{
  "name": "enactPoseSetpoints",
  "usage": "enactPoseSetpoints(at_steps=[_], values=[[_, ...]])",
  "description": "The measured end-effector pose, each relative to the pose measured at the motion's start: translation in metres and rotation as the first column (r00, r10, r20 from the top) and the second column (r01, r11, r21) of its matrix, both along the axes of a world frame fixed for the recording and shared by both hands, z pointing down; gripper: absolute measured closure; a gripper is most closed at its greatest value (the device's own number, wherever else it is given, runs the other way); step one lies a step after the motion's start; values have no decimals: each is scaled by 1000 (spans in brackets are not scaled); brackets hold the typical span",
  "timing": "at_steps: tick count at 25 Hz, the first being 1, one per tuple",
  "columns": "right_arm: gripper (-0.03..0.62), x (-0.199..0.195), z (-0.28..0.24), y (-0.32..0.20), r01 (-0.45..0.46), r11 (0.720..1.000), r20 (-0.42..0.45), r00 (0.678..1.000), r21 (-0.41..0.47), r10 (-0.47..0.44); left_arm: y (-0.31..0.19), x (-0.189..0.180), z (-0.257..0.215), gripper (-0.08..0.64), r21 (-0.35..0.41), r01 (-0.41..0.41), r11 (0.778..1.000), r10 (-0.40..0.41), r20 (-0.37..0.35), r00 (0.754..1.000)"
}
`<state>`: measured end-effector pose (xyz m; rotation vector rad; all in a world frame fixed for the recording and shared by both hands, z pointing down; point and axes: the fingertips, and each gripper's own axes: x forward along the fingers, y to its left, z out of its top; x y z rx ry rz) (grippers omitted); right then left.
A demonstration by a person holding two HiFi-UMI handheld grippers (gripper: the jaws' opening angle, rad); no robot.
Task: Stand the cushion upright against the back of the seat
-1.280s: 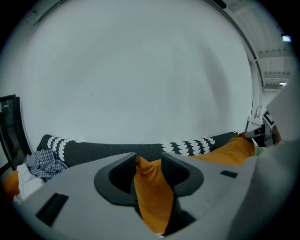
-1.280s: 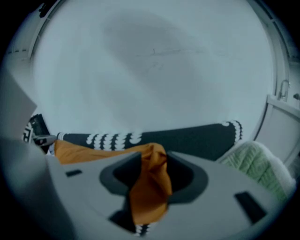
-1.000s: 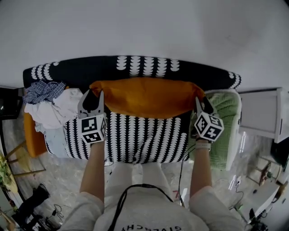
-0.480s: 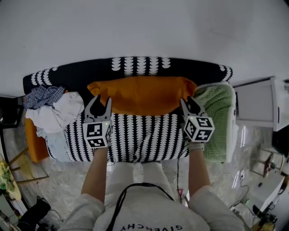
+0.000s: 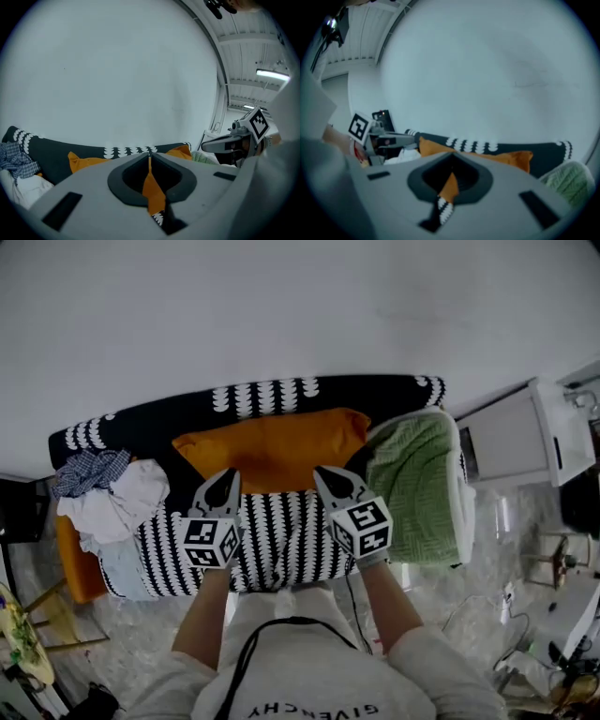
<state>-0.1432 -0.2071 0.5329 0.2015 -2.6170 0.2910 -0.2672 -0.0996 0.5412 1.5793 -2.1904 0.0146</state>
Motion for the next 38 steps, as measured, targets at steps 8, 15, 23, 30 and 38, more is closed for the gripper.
enactPoseSetpoints(at_steps=[8, 15, 23, 30, 38], values=[[575, 10, -34, 31, 44, 999, 57, 997, -24, -43, -2, 31, -36, 535, 82, -65, 994, 70, -59, 996], [575, 11, -58, 57, 68, 997, 97, 993, -40, -64, 5, 51, -62, 535, 122, -108, 987, 115, -53, 992], [575, 9, -72, 84, 107, 993, 125, 987, -51, -100, 19, 61, -72, 535, 142, -113, 983, 125, -78, 989], [575, 7, -80, 91, 108, 993, 142, 985, -46, -100, 21, 63, -79, 535, 160, -116, 980, 131, -84, 988], [575, 6, -93, 89, 91, 993, 163, 983, -68, -79, 18, 69, -90, 535, 197, -130, 972, 150, -93, 984]])
